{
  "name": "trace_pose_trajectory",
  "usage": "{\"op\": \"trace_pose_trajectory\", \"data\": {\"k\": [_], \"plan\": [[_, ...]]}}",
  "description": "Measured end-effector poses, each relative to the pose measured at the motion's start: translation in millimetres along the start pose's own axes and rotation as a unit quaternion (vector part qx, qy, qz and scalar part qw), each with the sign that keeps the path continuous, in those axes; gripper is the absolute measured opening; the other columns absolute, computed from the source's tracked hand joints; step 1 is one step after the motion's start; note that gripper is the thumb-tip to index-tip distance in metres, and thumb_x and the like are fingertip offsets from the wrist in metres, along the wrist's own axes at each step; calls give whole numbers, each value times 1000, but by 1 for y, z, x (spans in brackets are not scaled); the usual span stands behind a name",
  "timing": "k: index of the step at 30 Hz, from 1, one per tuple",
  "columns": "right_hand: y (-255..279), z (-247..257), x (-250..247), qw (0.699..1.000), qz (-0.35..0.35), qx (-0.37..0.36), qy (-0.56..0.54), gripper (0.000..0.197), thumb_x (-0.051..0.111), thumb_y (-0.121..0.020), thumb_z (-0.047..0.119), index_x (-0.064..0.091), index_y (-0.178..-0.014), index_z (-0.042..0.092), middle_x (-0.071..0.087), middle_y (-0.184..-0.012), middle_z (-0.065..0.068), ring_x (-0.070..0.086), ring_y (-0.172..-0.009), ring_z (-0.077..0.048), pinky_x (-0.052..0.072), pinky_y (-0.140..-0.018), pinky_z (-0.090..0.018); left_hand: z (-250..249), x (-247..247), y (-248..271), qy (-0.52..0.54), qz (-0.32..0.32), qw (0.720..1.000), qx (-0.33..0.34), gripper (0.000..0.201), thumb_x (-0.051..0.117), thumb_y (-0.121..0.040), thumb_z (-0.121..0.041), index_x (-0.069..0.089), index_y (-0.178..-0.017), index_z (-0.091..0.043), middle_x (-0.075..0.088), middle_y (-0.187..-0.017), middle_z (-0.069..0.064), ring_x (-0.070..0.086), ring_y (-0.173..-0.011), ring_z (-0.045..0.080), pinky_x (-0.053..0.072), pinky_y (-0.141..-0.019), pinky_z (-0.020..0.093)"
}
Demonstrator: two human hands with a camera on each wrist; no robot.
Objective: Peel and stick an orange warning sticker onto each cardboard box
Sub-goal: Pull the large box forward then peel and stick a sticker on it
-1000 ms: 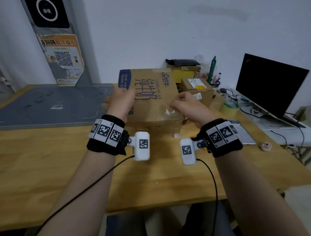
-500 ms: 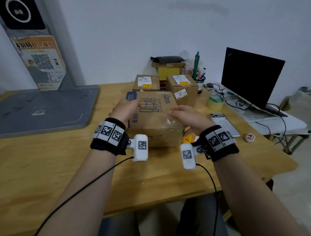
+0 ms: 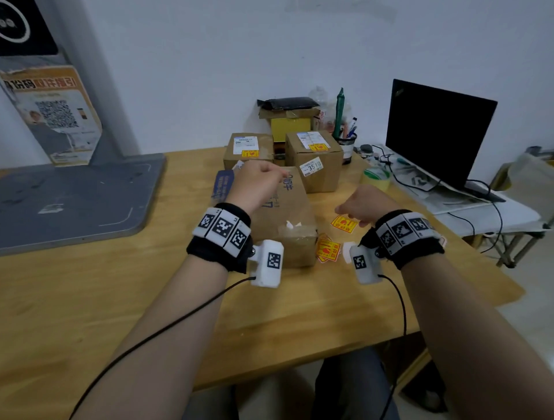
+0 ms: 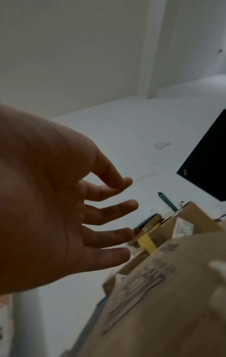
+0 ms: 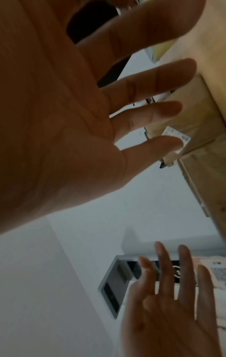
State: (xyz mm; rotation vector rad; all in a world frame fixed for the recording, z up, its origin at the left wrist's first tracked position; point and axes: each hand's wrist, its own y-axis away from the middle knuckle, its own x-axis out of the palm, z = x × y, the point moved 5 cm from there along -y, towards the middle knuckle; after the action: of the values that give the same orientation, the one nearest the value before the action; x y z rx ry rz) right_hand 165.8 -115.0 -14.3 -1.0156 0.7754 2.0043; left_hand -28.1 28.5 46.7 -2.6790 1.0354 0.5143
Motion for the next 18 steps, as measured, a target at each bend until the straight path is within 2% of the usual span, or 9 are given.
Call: {"op": "trace_pose_trajectory", "data": {"k": [2, 3, 5, 7, 9, 12, 14, 16, 18], "plan": [[-14, -10, 1, 1000, 6, 11, 14, 42, 80, -86, 40, 58, -97, 5, 65, -90, -10, 63, -77, -29, 47, -61, -31, -6, 19, -3, 39, 29, 999, -15, 24, 56, -99, -17, 76, -89, -24, 71, -102, -6, 62, -102, 18, 53, -85, 34], [-20, -15, 3, 1000, 12, 16, 17, 42, 82, -85, 38, 55, -94, 7, 61, -87, -10, 60, -75, -29, 45, -59, -31, -8, 28, -5, 56, 40, 997, -27, 23, 56, -99, -16, 77, -92, -23, 73, -103, -5, 64, -102, 20, 57, -88, 38], [-30, -22, 8, 999, 24, 20, 29, 39, 82, -86, 36, 56, -85, 7, 60, -80, -9, 58, -71, -25, 40, -55, -29, -8, 44, -8, 81, 59, 994, -49, 24, 55, -98, -13, 78, -94, -22, 75, -111, -2, 64, -103, 22, 56, -96, 43], [-41, -25, 17, 999, 50, 12, 16, 35, 83, -85, 30, 60, -75, 6, 63, -77, -11, 62, -70, -26, 44, -57, -29, -7, 58, -12, 95, 68, 991, -61, 25, 56, -96, -10, 77, -89, -22, 74, -116, 1, 65, -111, 24, 53, -103, 42], [-51, -28, 23, 998, 56, 13, 9, 32, 85, -82, 25, 63, -70, 5, 65, -76, -14, 65, -72, -29, 49, -60, -33, -4, 68, -17, 91, 70, 991, -75, 24, 59, -93, -8, 76, -85, -24, 73, -116, 2, 63, -117, 23, 49, -104, 37], [-65, -36, 29, 997, 60, 25, 46, 35, 89, -75, 28, 62, -72, 6, 65, -77, -14, 65, -73, -29, 50, -61, -32, 4, 75, -24, 71, 72, 989, -111, 17, 63, -93, -15, 78, -101, -18, 72, -100, -2, 61, -101, 15, 45, -100, 35], [-72, -41, 31, 995, 64, 32, 70, 41, 91, -64, 32, 60, -74, 8, 68, -78, -11, 68, -74, -29, 57, -62, -33, 7, 77, -29, 66, 72, 987, -126, 21, 65, -93, -19, 77, -109, -15, 72, -95, -1, 61, -100, 16, 44, -104, 38], [-77, -43, 32, 992, 67, 34, 98, 45, 90, -54, 36, 64, -78, 8, 74, -81, -14, 74, -76, -31, 65, -71, -43, 9, 80, -33, 57, 79, 986, -138, 22, 66, -92, -25, 76, -110, -17, 73, -97, 0, 60, -104, 18, 43, -109, 43], [-77, -43, 31, 991, 69, 27, 115, 47, 89, -54, 37, 66, -83, 8, 76, -86, -14, 75, -79, -31, 65, -75, -50, 9, 84, -36, 46, 87, 984, -146, 26, 66, -91, -29, 74, -113, -16, 71, -102, 1, 59, -101, 18, 44, -110, 48]]}}
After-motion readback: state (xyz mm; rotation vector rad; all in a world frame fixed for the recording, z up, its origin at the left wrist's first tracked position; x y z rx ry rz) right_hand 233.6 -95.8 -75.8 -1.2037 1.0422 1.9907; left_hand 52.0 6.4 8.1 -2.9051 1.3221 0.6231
